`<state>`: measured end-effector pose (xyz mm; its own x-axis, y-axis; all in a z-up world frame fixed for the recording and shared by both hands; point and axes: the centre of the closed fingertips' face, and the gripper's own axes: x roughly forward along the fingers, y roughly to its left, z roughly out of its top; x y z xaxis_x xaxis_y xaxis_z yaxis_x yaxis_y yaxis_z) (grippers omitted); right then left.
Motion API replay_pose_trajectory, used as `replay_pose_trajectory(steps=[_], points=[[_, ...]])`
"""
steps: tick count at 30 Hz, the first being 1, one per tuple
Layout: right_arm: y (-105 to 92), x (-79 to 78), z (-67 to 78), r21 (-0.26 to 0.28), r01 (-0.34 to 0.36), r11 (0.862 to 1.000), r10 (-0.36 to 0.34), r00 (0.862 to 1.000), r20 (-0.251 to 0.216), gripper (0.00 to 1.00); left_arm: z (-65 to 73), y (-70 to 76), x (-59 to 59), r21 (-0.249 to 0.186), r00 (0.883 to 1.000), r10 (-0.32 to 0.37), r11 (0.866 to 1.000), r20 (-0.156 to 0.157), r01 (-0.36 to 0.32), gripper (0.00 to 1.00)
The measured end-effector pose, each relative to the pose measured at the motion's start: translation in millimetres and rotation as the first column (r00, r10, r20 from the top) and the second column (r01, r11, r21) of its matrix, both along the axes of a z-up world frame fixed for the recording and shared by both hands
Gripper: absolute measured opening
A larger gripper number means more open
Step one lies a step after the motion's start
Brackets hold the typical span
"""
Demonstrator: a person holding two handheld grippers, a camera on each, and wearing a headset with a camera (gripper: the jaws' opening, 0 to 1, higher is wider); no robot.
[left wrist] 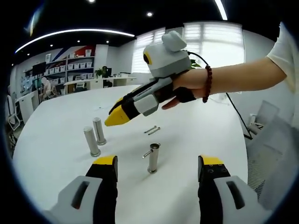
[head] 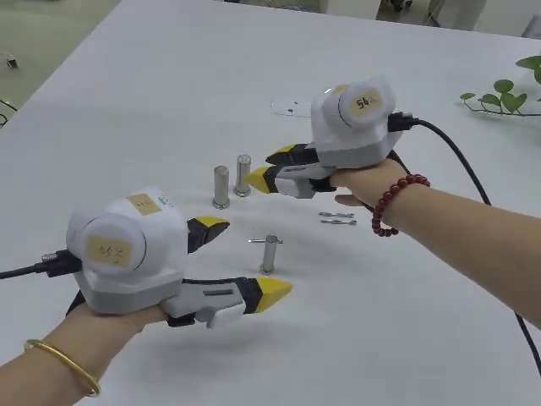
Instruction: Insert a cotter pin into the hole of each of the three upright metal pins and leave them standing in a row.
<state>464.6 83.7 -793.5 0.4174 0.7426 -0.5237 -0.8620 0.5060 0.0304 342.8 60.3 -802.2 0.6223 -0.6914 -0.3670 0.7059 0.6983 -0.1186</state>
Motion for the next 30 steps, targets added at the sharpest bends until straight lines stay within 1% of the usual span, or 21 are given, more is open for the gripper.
replay_pose_trajectory(steps=[1,4,8,11,13,15,18,22,26,28,30], points=[[1.8,2.4,-1.3,0.007,0.006,1.0,-0.006,1.0,-0.009,0.31,0.5,0.3,-0.7,-0.001,1.0,-0.001,1.0,0.0,0.001,0.71],[6.5,9.5,-4.0,0.01,0.009,1.0,-0.009,1.0,-0.001,0.3,1.5,1.0,-2.9,0.006,1.0,-0.008,1.0,0.005,0.008,0.75],[15.3,15.8,-4.5,0.042,0.015,0.999,-0.015,1.0,-0.013,0.3,2.6,1.4,-5.3,0.006,1.0,-0.009,1.0,0.007,0.009,0.79],[19.5,18.4,-8.9,0.027,0.01,1.0,-0.01,1.0,-0.006,0.29,3.4,2.0,-5.9,0.0,1.0,-0.006,1.0,0.008,0.006,0.82],[21.9,20.1,-13.3,0.021,0.009,1.0,-0.009,1.0,-0.013,0.29,3.5,2.4,-7.1,0.0,1.0,-0.005,1.0,0.004,0.005,0.85],[24.7,20.4,-16.4,0.028,0.009,1.0,-0.008,1.0,-0.025,0.28,3.5,4.4,-7.1,0.008,1.0,0.004,1.0,0.001,-0.004,0.87],[27.5,20.9,-19.5,0.035,0.01,0.999,-0.01,1.0,-0.024,0.26,6.8,8.1,-7.2,0.007,1.0,0.019,1.0,0.012,-0.019,0.88],[28.4,23.0,-24.2,0.027,0.009,1.0,-0.009,1.0,-0.023,0.22,7.4,11.3,-7.3,-0.004,1.0,0.029,1.0,0.005,-0.029,0.87],[27.2,28.9,-25.3,0.027,0.017,0.999,-0.017,1.0,-0.009,0.17,5.9,13.6,-7.7,0.004,1.0,0.031,1.0,0.001,-0.031,0.87],[27.3,29.9,-25.2,0.037,0.017,0.999,-0.017,1.0,-0.008,0.16,6.0,13.8,-8.0,0.0,1.0,0.03,1.0,0.0,-0.03,0.86],[25.6,34.1,-26.4,0.052,0.021,0.998,-0.02,1.0,-0.018,0.16,5.7,14.2,-8.4,0.003,1.0,0.031,1.0,-0.001,-0.031,0.86]])
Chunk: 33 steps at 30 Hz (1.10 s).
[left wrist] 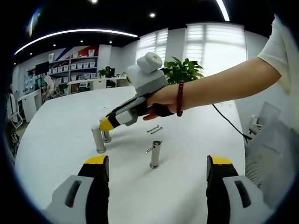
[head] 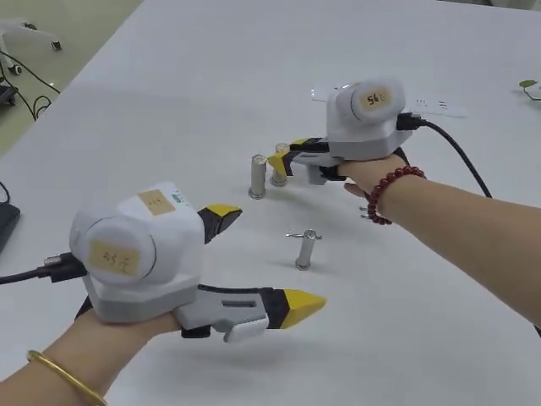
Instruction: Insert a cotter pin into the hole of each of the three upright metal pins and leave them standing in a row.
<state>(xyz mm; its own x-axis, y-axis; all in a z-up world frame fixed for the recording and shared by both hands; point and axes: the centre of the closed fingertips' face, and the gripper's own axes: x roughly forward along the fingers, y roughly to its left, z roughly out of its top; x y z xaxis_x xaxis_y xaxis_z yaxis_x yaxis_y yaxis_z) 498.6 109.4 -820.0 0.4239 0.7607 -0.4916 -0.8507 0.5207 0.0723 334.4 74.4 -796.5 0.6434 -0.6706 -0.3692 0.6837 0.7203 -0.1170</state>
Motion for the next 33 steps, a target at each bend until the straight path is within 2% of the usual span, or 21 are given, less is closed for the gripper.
replay_pose_trajectory(steps=[3,7,10,16,20,24,33], points=[[1.8,0.9,0.1,0.013,0.001,1.0,-0.001,1.0,-0.005,0.16,-0.2,1.3,-1.2,-0.001,1.0,0.01,1.0,-0.003,-0.01,0.85],[0.8,3.2,-0.7,-0.004,-0.01,1.0,0.01,1.0,0.009,0.14,-1.3,1.6,-3.5,0.006,1.0,0.009,1.0,-0.003,-0.009,0.85],[-5.2,6.8,-0.7,0.011,0.012,1.0,-0.012,1.0,-0.019,0.14,-2.2,3.3,-3.9,0.012,1.0,0.016,1.0,-0.008,-0.016,0.84],[-13.8,6.4,-1.5,-0.027,-0.006,1.0,0.006,1.0,0.01,0.14,0.8,3.9,-2.5,0.015,1.0,0.018,1.0,-0.002,-0.018,0.82],[-21.9,4.9,0.4,-0.019,-0.005,1.0,0.005,1.0,0.007,0.13,3.5,2.9,-1.4,0.02,1.0,0.016,1.0,0.004,-0.016,0.82],[-35.6,-3.2,6.1,-0.03,-0.015,0.999,0.015,1.0,0.016,0.13,5.9,2.1,-1.5,0.021,1.0,0.013,1.0,0.008,-0.013,0.82],[-64.8,-26.6,11.3,-0.028,-0.047,0.999,0.047,0.999,0.0,0.13,12.3,-1.5,-2.9,0.025,1.0,0.004,1.0,0.017,-0.004,0.81]])
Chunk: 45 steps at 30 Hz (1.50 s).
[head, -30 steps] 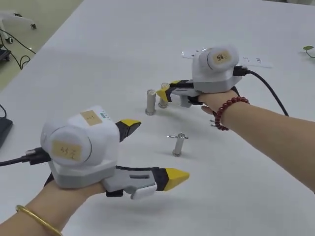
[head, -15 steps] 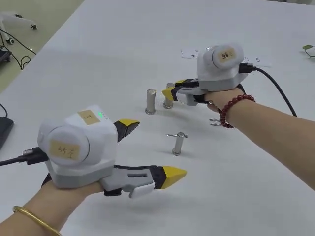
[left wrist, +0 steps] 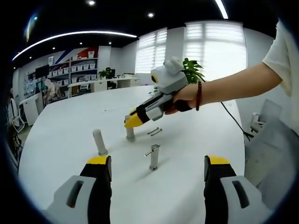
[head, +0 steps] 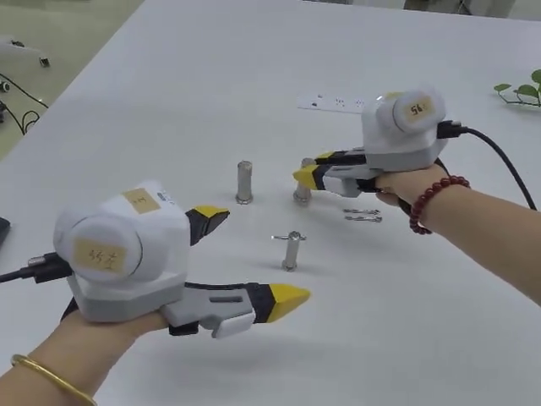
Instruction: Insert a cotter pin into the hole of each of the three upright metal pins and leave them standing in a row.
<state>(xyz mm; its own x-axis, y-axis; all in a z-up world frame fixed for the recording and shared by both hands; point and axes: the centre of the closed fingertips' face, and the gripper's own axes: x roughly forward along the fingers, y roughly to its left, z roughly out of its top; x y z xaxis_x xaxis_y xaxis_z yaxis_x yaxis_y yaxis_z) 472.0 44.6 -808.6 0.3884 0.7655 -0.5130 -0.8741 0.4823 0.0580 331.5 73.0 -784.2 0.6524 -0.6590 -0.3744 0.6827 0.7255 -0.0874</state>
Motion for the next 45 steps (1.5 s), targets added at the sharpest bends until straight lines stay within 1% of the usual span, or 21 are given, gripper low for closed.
replay_pose_trajectory(steps=[5,11,15,18,22,25,29,32,36,38,40,41,45], points=[[-12.7,-18.7,4.3,-0.012,-0.041,0.999,0.041,0.999,0.009,0.13,3.3,-2.2,-1.3,-0.001,1.0,-0.004,1.0,0.007,0.004,0.81],[-21.7,-41.7,8.5,-0.015,-0.089,0.996,0.089,0.996,0.001,0.13,6.1,-4.4,-4.3,0.001,1.0,-0.008,1.0,0.013,0.008,0.8],[-25.5,-58.5,10.7,-0.021,-0.13,0.991,0.13,0.991,0.002,0.13,8.0,-5.3,-6.7,0.003,1.0,-0.011,1.0,0.018,0.011,0.79],[-27.2,-72.3,11.4,-0.011,-0.161,0.987,0.161,0.987,-0.007,0.13,9.4,-6.2,-9.3,0.006,1.0,-0.013,1.0,0.022,0.013,0.79],[-29.1,-86.3,9.8,-0.015,-0.196,0.981,0.196,0.981,-0.011,0.13,9.2,-7.3,-12.0,0.007,1.0,-0.014,1.0,0.02,0.014,0.78],[-31.2,-97.6,8.4,-0.004,-0.22,0.976,0.22,0.975,-0.023,0.13,9.5,-8.0,-13.8,0.006,1.0,-0.015,1.0,0.021,0.014,0.78],[-34.8,-107.4,5.7,-0.005,-0.24,0.971,0.24,0.97,-0.029,0.13,12.5,-10.2,-15.9,-0.007,0.999,-0.013,1.0,0.029,0.013,0.77],[-36.4,-114.4,5.9,0.005,-0.252,0.968,0.252,0.967,-0.031,0.13,12.8,-11.1,-17.0,0.002,0.999,-0.015,1.0,0.032,0.015,0.77],[-37.4,-122.4,4.3,0.008,-0.268,0.963,0.268,0.963,-0.031,0.13,13.6,-12.4,-17.7,-0.002,0.999,-0.016,1.0,0.037,0.016,0.77],[-38.2,-125.5,2.4,0.006,-0.278,0.961,0.278,0.96,-0.028,0.13,15.8,-15.0,-19.0,-0.019,0.999,-0.018,1.0,0.042,0.019,0.76],[-37.9,-128.6,1.2,0.007,-0.28,0.96,0.281,0.959,-0.032,0.13,15.5,-16.2,-20.1,-0.015,0.999,-0.022,1.0,0.042,0.022,0.76],[-37.6,-131.2,0.3,0.005,-0.285,0.959,0.285,0.958,-0.03,0.13,14.7,-16.4,-20.4,-0.005,0.999,-0.026,1.0,0.043,0.026,0.76],[-37.4,-137.5,-2.2,-0.002,-0.294,0.956,0.294,0.955,-0.029,0.13,14.9,-16.5,-20.5,-0.009,0.999,-0.027,1.0,0.044,0.027,0.76]])
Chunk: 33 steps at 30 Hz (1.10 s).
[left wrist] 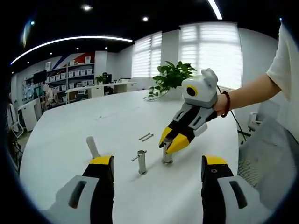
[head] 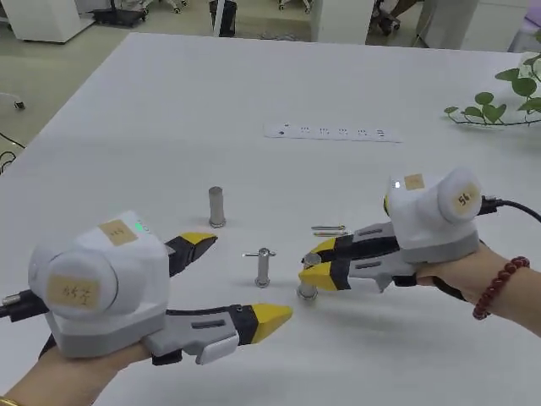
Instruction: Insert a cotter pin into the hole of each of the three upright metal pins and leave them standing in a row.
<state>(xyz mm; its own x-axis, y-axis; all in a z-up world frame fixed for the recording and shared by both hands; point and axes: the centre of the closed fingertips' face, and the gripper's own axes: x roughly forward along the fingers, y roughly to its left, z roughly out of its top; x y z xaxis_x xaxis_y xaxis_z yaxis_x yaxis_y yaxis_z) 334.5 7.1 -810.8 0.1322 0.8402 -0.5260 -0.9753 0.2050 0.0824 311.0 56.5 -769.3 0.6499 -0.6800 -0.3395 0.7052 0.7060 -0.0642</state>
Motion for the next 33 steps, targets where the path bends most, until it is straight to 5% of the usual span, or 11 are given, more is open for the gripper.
replay_pose_trajectory(steps=[22,33], points=[[-3.9,-10.8,-10.7,0.004,-0.027,1.0,0.027,0.999,0.026,0.15,-3.0,-2.8,-2.2,0.006,1.0,-0.003,1.0,-0.003,0.003,0.74],[-5.0,-3.8,2.3,0.05,0.001,0.999,-0.002,1.0,0.017,0.23,-2.7,-4.2,-2.8,0.008,1.0,-0.004,1.0,-0.005,0.004,0.75]])
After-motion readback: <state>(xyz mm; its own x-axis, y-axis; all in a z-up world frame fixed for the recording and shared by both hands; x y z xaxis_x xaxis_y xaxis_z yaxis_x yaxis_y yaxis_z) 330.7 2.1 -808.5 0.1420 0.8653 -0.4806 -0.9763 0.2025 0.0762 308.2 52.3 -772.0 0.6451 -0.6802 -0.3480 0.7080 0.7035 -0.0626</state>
